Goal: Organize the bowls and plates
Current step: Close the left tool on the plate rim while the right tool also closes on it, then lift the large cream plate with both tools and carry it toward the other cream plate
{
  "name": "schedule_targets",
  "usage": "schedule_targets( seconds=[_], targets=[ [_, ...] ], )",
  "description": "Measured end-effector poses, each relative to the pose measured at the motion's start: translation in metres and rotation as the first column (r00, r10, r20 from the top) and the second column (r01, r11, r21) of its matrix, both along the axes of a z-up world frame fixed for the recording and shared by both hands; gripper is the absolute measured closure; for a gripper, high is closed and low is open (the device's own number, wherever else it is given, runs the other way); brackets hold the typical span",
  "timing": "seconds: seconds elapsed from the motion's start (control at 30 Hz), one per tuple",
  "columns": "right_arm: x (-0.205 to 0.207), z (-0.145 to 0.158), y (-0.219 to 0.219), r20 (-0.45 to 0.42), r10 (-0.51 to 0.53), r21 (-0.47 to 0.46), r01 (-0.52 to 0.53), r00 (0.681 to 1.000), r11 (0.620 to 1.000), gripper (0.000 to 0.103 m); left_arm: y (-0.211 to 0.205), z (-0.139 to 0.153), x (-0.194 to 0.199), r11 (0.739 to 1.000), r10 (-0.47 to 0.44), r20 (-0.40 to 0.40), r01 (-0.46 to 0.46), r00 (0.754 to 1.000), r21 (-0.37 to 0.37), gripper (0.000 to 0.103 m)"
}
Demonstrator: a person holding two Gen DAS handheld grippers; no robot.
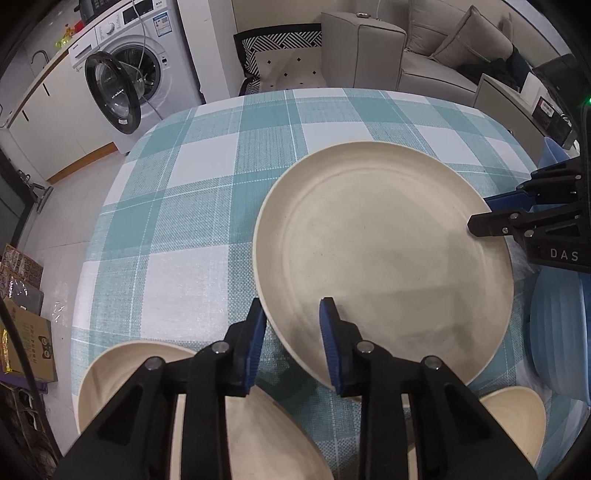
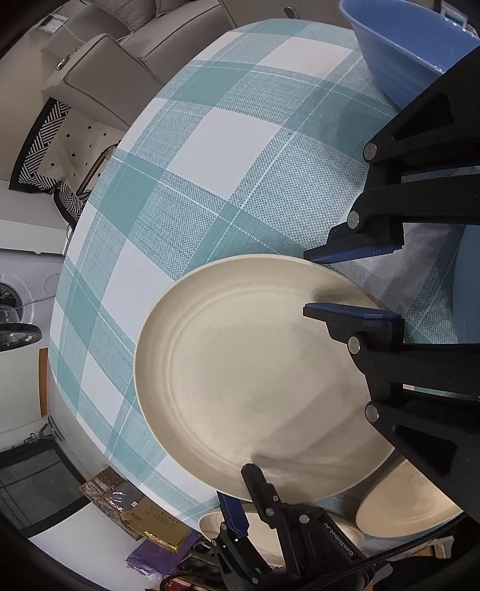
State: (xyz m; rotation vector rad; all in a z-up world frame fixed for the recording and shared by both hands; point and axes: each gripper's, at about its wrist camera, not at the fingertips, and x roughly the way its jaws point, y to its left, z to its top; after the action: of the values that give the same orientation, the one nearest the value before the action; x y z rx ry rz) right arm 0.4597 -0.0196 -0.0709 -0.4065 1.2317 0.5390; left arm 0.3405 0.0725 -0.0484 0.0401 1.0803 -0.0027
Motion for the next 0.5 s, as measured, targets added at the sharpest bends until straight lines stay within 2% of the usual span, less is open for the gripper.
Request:
schedule_targets(
  seconds=[0.5],
  targets=[
    [-0.007,0.022,-0.007,0.051,-0.021,0.045,0.019,0.998,0.999,0.082,0.004,0.016,-0.003,1.0,0.026,0.043,-0.025,0.999,-0.018,0.076]
  ],
)
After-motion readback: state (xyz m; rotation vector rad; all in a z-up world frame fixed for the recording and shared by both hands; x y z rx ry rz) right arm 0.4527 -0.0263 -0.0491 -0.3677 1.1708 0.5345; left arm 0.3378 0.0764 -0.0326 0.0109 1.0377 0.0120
